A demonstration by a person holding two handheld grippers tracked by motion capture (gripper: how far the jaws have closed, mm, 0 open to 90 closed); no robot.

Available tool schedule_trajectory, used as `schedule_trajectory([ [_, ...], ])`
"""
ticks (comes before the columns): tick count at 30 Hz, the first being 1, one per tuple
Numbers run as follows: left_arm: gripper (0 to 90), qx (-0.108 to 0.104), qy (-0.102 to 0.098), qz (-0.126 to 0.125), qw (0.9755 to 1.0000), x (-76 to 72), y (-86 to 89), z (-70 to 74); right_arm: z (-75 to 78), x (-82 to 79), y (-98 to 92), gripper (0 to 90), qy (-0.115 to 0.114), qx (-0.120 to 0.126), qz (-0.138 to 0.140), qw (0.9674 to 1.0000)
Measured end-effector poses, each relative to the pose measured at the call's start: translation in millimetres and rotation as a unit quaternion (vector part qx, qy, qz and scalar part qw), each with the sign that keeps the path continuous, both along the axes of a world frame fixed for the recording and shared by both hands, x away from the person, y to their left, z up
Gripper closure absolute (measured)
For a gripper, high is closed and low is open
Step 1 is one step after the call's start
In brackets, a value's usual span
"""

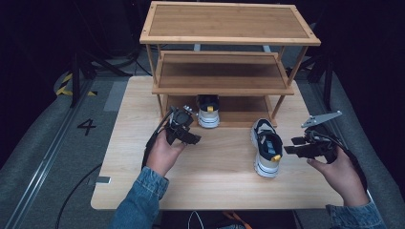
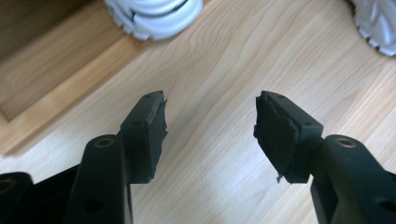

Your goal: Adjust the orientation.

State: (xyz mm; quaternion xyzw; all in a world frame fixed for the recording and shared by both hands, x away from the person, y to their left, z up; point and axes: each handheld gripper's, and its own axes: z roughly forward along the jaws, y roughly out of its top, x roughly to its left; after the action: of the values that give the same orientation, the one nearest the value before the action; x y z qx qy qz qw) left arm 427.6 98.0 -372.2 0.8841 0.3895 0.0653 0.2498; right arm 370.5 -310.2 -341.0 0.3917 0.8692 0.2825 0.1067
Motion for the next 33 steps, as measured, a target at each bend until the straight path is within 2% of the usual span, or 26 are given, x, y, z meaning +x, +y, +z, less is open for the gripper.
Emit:
schedule_trajectory([
  [2,43.5,0.016,0.0,-0.002,0.9999,-2.5,4.7,-0.4,2.2,0.5,6.3,50.6,0.002,0.001,0.011,0.9999],
  [5,43.4,0.019,0.007,0.007,0.9998,-6.4,12.1,-1.3,4.0,0.9,17.6,50.0,0.01,0.002,0.037,0.9993],
  [8,43.0,0.02,0.011,0.014,0.9996,-8.6,19.6,-1.9,1.9,1.7,30.7,50.0,0.021,0.0,0.071,0.9973],
  [12,42.7,0.018,0.017,0.025,0.9994,-10.9,26.6,-2.7,-4.2,4.8,43.7,50.4,0.043,-0.015,0.092,0.9947],
  [19,41.2,0.017,0.019,0.03,0.9992,-11.0,31.8,-5.1,-22.7,16.1,49.5,51.5,0.08,-0.034,0.085,0.9926],
  [26,40.7,0.022,0.027,0.034,0.9988,-9.2,35.4,-7.8,-37.4,22.3,54.7,54.2,0.105,-0.053,0.084,0.9895],
  [33,40.1,0.02,0.034,0.036,0.9986,-4.7,35.3,-10.4,-46.3,23.5,58.1,56.6,0.111,-0.059,0.081,0.9888],
])
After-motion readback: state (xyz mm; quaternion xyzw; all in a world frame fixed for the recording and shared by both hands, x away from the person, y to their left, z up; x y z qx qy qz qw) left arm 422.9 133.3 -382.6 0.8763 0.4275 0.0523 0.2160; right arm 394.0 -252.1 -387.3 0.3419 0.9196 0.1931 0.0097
